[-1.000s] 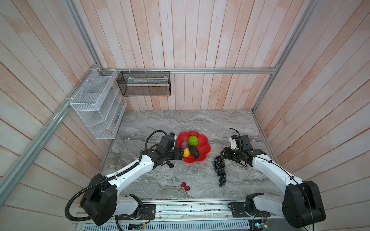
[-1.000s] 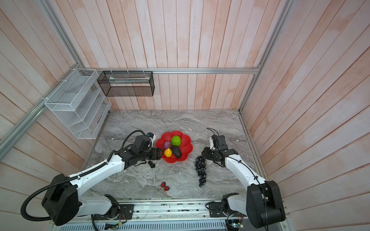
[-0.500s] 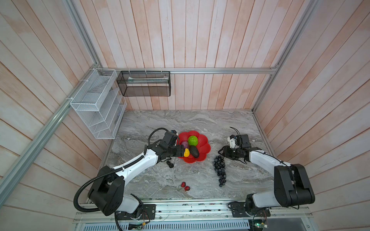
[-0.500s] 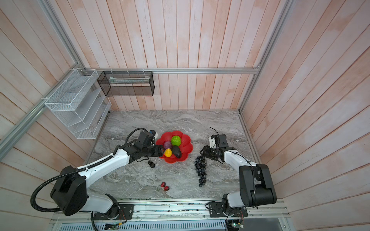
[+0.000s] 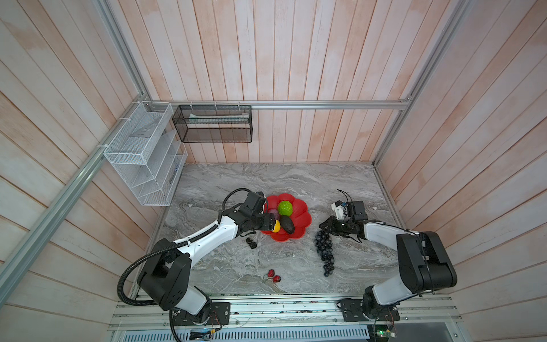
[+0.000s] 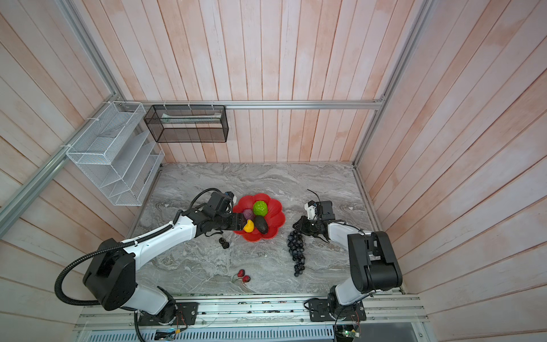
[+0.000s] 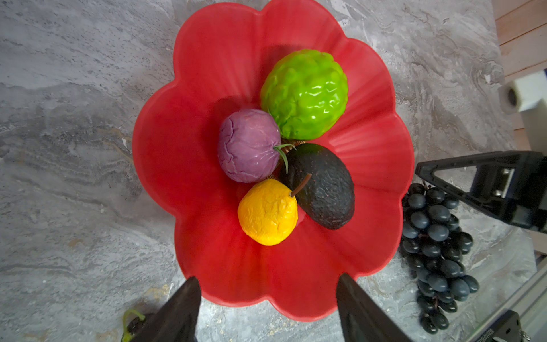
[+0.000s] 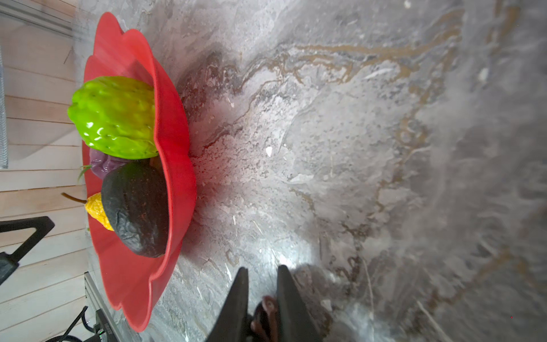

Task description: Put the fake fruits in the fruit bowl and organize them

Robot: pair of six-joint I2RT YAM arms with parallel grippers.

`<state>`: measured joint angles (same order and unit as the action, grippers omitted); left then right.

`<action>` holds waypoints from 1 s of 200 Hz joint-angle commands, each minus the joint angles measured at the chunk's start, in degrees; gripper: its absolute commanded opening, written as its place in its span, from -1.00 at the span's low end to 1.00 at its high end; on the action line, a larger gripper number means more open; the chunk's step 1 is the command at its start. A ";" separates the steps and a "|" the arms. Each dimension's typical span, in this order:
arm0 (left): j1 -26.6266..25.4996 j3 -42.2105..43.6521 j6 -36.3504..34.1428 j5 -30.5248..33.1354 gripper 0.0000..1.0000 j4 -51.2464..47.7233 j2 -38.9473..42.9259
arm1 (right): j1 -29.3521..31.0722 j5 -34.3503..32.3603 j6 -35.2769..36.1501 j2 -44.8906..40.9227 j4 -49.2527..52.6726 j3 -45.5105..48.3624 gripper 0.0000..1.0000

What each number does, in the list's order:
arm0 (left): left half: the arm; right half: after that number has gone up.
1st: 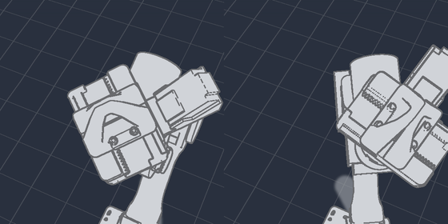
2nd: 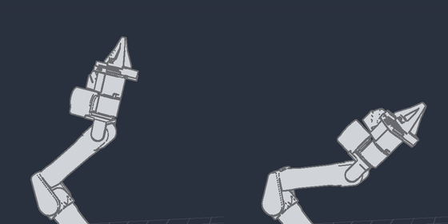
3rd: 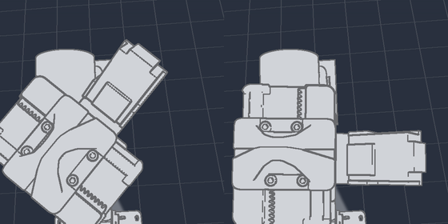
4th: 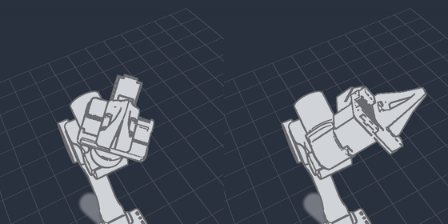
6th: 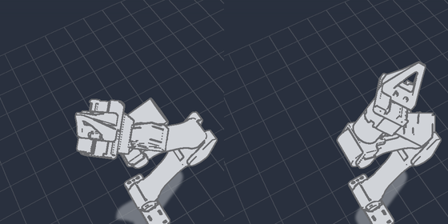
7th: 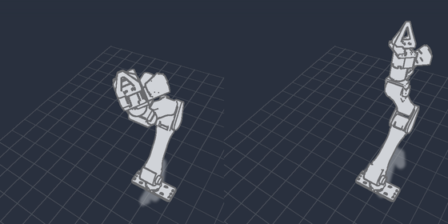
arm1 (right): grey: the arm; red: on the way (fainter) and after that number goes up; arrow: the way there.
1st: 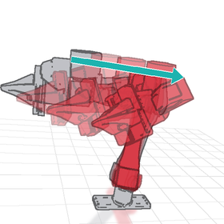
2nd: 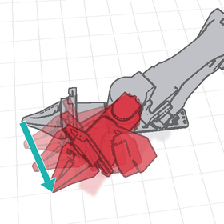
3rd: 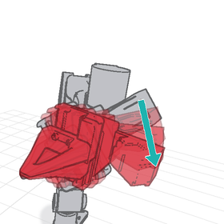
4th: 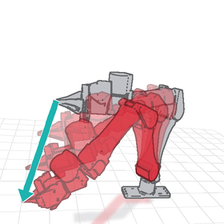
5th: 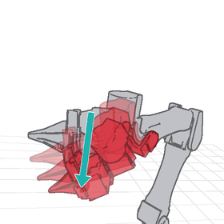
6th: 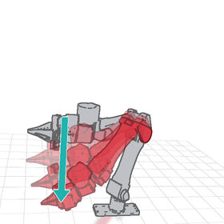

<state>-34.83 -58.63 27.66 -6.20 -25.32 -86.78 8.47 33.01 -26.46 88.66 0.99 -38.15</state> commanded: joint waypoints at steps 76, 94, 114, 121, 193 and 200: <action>0.29 0.60 1.02 -0.50 0.50 -0.61 2.22 | 0.78 -0.22 -0.72 -7.95 0.98 0.44 -1.00; 0.29 0.92 1.08 -0.48 0.50 -0.35 2.58 | 0.76 -2.06 -0.15 -9.52 2.36 0.31 -1.00; 0.29 1.39 1.30 -0.57 0.50 -0.06 2.99 | 0.76 -5.15 1.88 -10.18 5.59 -1.09 -0.88; 0.33 1.58 1.39 -0.70 0.50 0.01 3.01 | 0.78 -6.52 2.75 -10.09 6.95 -1.91 -0.76; 0.29 4.79 2.35 -0.93 0.50 2.35 5.73 | 9.72 -22.39 9.06 -4.53 16.71 -10.03 0.10; 0.29 5.16 2.31 -0.97 0.50 2.53 5.99 | 10.40 -23.27 9.33 -3.94 16.97 -10.33 0.12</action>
<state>-34.83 -55.09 29.21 -6.90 -24.73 -82.96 17.06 16.23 -19.81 82.78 13.23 -46.68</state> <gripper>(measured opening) 0.748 0.549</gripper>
